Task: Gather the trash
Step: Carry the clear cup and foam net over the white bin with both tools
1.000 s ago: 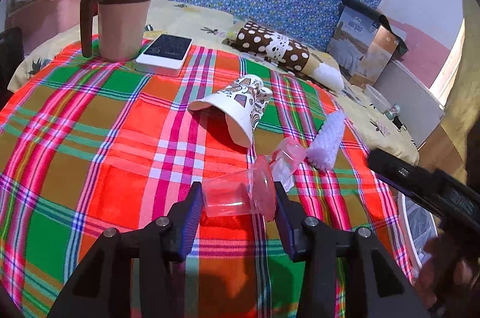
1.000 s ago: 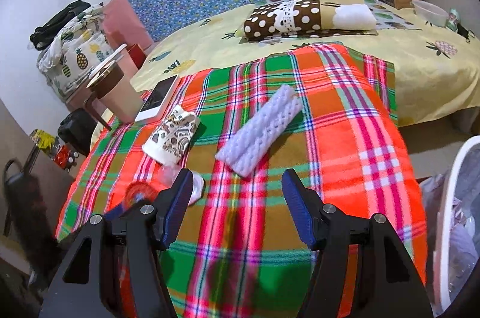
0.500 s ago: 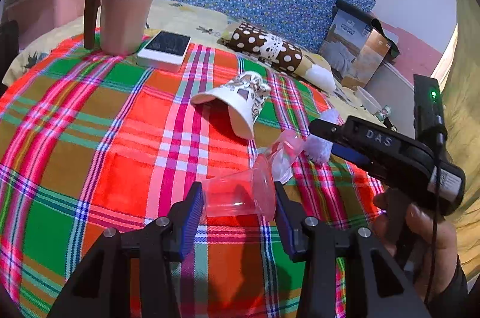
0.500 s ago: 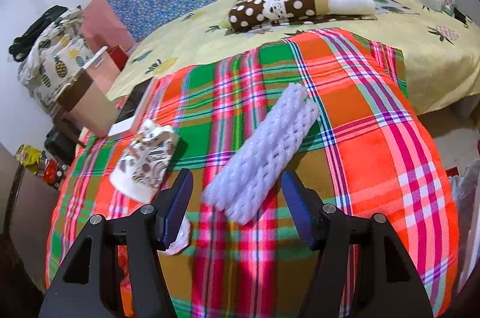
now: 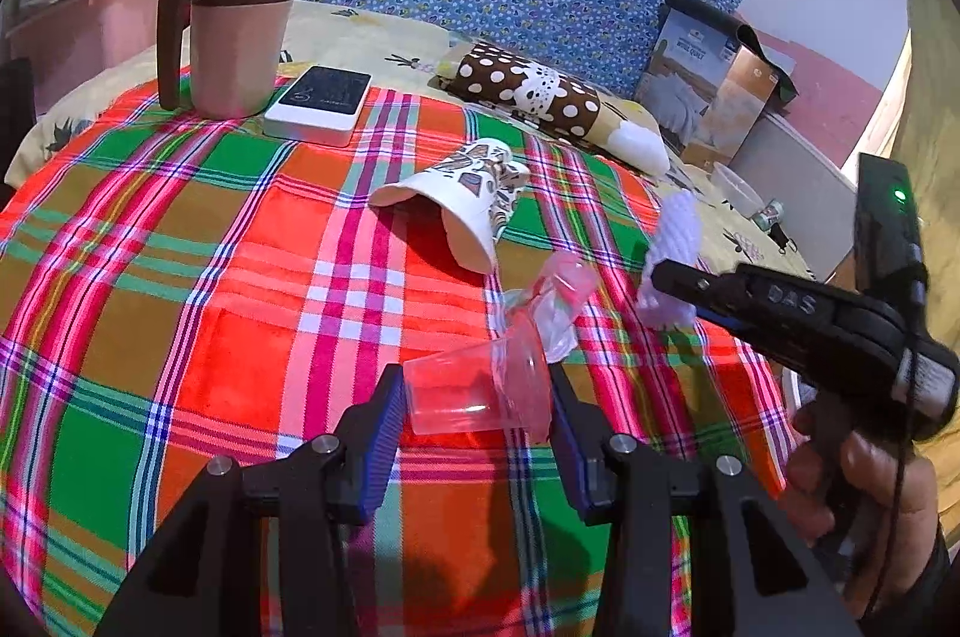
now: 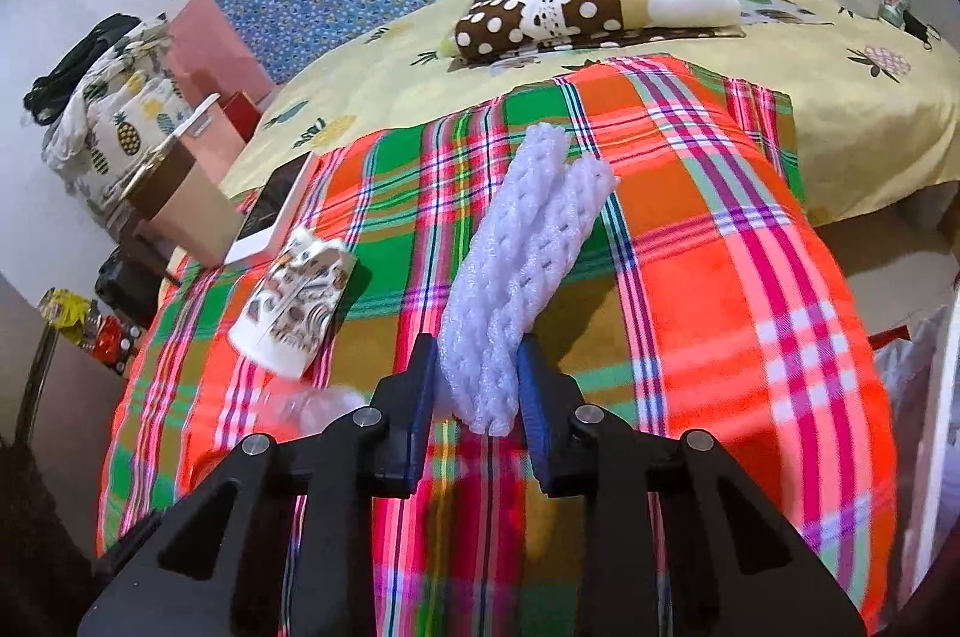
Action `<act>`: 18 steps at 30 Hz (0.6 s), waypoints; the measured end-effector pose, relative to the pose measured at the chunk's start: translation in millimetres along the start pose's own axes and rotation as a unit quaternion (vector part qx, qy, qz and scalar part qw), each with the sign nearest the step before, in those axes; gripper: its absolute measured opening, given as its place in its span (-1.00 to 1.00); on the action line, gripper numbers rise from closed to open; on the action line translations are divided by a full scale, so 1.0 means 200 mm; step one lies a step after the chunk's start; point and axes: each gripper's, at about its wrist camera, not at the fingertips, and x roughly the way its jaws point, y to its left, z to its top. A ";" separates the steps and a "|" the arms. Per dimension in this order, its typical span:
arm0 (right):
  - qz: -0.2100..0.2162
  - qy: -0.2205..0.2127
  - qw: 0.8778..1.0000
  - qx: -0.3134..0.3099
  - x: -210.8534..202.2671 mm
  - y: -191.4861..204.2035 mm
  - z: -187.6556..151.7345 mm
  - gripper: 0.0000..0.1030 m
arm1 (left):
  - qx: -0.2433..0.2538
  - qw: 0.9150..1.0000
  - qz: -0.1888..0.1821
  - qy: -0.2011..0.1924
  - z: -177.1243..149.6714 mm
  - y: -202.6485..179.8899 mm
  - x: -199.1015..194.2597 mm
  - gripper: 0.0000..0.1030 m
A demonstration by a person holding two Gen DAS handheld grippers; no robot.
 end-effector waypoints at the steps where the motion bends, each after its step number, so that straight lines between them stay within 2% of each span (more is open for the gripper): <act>1: 0.002 0.000 1.000 -0.002 -0.02 -0.01 -0.01 -0.44 | 0.002 1.000 0.001 0.000 0.00 -0.01 -0.01 -0.11; 12: 0.010 -0.009 0.999 -0.042 -0.27 -0.06 -0.15 -0.44 | 0.049 0.999 0.005 -0.004 -0.10 -0.22 -0.16 -0.11; 18: 0.001 -0.023 0.998 -0.063 -0.39 -0.07 -0.23 -0.44 | 0.076 0.997 0.003 -0.006 -0.15 -0.34 -0.24 -0.11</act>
